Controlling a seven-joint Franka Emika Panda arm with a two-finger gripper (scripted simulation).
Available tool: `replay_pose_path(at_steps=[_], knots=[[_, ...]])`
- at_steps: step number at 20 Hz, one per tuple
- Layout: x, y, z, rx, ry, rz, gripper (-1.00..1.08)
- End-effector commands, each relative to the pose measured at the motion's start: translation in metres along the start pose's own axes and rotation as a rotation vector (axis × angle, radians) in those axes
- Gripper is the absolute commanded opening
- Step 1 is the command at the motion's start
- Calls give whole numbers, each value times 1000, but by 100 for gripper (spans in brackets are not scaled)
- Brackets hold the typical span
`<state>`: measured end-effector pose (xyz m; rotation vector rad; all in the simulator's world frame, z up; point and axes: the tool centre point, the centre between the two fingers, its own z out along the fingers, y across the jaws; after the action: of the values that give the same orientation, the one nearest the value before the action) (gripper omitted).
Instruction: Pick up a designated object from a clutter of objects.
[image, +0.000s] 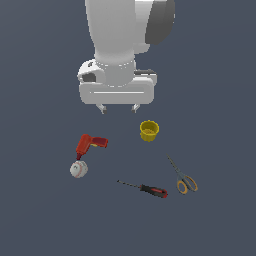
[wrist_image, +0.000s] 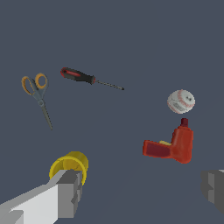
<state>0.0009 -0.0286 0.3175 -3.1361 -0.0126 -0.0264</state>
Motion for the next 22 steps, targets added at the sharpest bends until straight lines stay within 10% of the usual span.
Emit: replay_pose_path(at_steps=[1,22], knots=[[4,-1,4,-3,-1,-26,100],[86,-29,92,-38,-24,-580,100]])
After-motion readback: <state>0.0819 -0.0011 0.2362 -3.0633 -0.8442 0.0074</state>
